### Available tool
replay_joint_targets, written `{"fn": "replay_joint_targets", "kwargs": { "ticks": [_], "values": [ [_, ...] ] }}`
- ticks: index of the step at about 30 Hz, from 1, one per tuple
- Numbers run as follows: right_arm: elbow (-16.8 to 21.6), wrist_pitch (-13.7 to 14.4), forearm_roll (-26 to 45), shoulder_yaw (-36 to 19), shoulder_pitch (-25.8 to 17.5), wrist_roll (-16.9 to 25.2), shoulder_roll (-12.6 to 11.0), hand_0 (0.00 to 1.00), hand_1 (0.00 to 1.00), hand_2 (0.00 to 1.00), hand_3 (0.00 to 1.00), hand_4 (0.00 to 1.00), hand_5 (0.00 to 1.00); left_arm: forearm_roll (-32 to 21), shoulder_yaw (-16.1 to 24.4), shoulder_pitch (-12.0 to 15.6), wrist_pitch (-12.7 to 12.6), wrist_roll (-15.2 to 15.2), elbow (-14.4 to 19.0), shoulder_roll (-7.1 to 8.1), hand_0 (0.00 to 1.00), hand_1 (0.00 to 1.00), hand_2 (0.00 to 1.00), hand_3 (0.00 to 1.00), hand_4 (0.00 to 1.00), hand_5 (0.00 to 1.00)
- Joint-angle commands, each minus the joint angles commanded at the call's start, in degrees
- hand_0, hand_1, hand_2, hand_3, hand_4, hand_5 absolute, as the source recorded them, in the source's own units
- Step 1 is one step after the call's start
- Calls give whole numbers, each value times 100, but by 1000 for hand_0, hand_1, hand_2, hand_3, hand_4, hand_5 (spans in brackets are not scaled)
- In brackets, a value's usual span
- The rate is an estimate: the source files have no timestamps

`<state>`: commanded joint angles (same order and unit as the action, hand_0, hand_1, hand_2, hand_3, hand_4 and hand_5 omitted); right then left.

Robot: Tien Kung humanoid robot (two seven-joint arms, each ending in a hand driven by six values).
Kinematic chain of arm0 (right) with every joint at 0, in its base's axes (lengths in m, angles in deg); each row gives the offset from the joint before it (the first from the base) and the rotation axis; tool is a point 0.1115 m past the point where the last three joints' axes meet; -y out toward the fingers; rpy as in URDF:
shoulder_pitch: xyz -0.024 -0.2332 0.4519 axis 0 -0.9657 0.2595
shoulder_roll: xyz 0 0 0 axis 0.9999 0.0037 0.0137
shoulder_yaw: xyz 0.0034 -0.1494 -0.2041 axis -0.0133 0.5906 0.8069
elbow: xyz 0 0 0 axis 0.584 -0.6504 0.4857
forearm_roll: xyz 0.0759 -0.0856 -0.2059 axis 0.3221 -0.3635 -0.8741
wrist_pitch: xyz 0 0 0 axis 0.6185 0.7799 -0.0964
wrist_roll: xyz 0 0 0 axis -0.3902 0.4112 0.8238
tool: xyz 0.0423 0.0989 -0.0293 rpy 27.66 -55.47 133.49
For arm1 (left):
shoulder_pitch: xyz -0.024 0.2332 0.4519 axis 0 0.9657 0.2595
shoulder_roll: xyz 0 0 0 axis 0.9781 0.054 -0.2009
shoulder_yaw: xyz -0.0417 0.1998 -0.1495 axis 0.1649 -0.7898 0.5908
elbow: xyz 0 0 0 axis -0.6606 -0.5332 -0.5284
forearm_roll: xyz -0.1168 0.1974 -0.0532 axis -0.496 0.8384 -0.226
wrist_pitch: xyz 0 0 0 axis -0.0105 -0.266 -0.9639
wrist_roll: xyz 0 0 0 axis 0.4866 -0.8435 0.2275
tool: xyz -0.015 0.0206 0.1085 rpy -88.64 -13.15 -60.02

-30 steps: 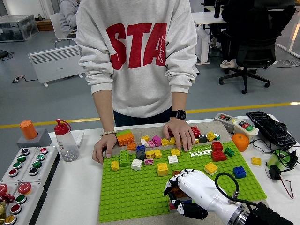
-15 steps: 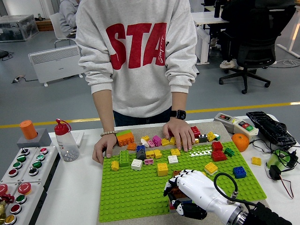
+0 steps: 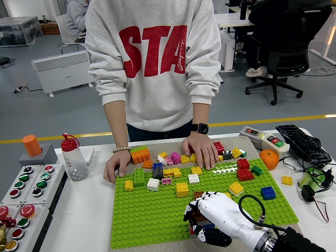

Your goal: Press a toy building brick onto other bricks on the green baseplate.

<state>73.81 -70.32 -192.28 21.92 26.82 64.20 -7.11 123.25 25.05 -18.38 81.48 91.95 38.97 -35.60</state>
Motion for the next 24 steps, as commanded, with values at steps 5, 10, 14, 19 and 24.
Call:
{"fn": "replay_joint_targets", "kwargs": {
  "ticks": [5,10,14,19,24],
  "values": [
    [29,26,-16,-37,-11,10,-3,680,595,566,533,344,194,-1,-1,1,1,2,0,-1,658,682,701,575,294,998],
    [71,74,-42,-88,-18,20,-6,676,593,566,533,347,191,-3,-1,0,1,2,0,-2,658,682,701,575,294,998],
    [110,125,-64,-141,-28,32,-10,676,593,566,533,347,191,1,3,0,1,2,0,-2,658,682,701,575,294,998],
    [161,133,-79,-184,-49,39,-22,677,591,566,532,348,191,7,8,4,2,4,0,-4,658,682,701,575,294,998],
    [242,140,-89,-169,-100,44,-71,666,583,560,530,349,190,23,13,15,3,14,0,-9,658,681,701,575,294,998]
  ]
}}
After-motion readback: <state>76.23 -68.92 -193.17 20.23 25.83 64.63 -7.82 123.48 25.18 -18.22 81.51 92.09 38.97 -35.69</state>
